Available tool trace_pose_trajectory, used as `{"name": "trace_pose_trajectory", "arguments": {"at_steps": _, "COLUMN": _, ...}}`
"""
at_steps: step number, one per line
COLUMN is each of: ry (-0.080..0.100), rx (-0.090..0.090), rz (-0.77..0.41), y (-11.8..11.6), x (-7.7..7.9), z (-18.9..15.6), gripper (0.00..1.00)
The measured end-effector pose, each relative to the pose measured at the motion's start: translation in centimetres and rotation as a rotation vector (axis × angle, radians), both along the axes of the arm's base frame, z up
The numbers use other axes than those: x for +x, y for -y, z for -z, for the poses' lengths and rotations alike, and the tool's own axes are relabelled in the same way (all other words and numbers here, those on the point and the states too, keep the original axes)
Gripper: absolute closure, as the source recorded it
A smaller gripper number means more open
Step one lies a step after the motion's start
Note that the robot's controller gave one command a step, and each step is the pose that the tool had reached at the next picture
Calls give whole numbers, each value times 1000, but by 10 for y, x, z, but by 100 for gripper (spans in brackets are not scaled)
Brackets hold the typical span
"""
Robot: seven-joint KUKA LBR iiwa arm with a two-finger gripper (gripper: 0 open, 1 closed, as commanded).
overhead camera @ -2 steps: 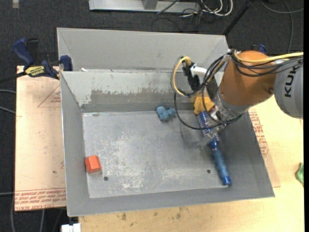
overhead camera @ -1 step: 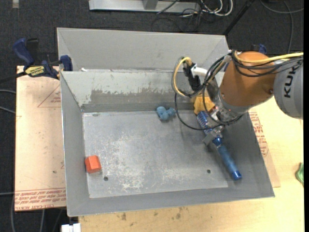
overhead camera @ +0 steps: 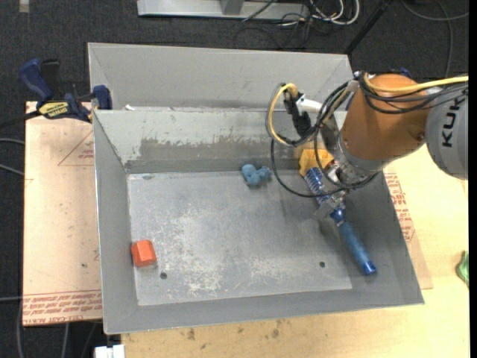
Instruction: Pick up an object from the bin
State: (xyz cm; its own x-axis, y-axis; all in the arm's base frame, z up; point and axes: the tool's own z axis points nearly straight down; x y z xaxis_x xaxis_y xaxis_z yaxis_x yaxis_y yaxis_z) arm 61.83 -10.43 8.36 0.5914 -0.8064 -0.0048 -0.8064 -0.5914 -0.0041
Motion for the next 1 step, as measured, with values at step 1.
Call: {"name": "trace_pose_trajectory", "arguments": {"at_steps": 1, "ry": 7, "rx": -5, "rz": 4, "y": -1, "x": 2, "z": -85, "gripper": 100}}
